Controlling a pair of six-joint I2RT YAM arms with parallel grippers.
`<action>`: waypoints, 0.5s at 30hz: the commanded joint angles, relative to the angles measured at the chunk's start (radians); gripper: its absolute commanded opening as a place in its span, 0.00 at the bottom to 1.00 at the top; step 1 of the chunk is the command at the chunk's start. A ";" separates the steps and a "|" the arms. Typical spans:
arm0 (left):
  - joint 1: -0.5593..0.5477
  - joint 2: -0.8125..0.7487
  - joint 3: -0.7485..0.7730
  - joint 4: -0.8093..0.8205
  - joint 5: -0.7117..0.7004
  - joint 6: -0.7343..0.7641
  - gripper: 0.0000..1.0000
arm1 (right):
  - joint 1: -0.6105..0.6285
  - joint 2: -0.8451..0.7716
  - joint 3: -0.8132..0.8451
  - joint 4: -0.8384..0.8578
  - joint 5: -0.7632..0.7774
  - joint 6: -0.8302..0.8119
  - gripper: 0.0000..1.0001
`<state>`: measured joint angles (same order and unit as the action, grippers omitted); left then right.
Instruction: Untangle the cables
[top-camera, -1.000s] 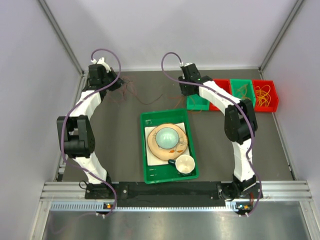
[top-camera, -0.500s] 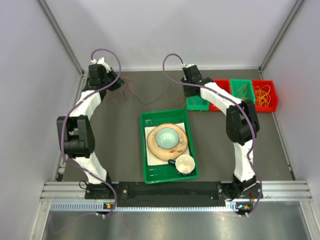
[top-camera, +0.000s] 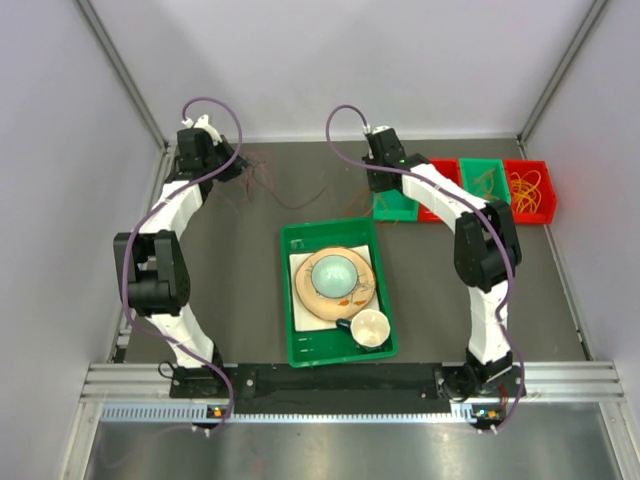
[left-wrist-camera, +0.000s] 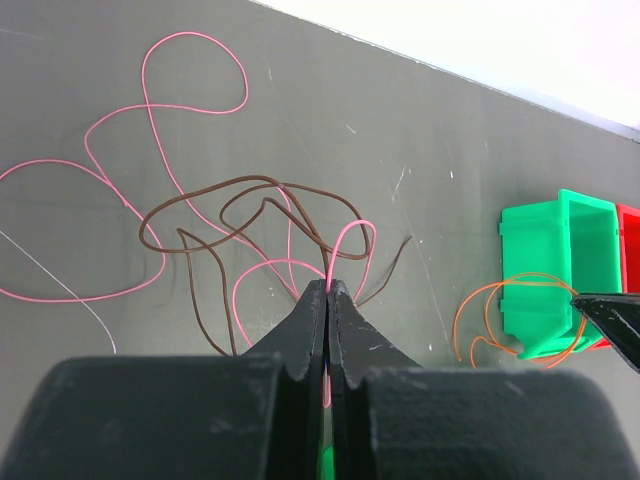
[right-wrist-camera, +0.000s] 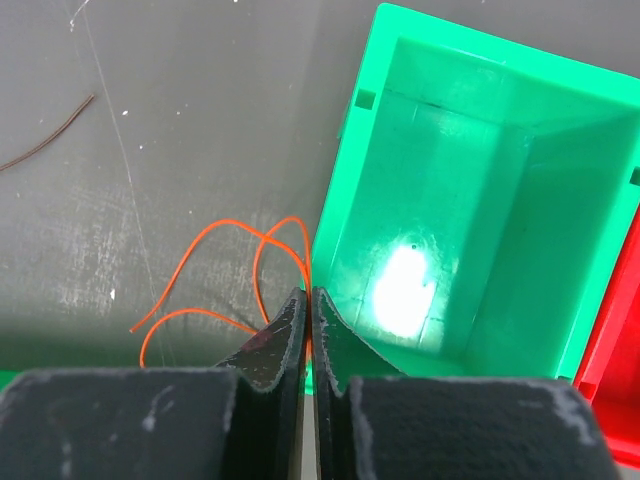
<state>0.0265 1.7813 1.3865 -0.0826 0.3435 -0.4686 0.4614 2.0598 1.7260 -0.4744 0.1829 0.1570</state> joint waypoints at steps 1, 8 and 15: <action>0.003 -0.011 0.016 0.038 0.008 0.010 0.00 | -0.001 -0.078 0.001 0.007 0.013 -0.014 0.00; 0.003 -0.010 0.017 0.035 0.009 0.010 0.00 | -0.001 -0.186 -0.017 0.042 0.046 -0.019 0.00; 0.003 -0.010 0.019 0.037 0.005 0.010 0.00 | -0.003 -0.326 -0.020 0.089 0.093 -0.031 0.00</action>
<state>0.0265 1.7813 1.3865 -0.0826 0.3435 -0.4683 0.4614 1.8679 1.6886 -0.4656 0.2287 0.1421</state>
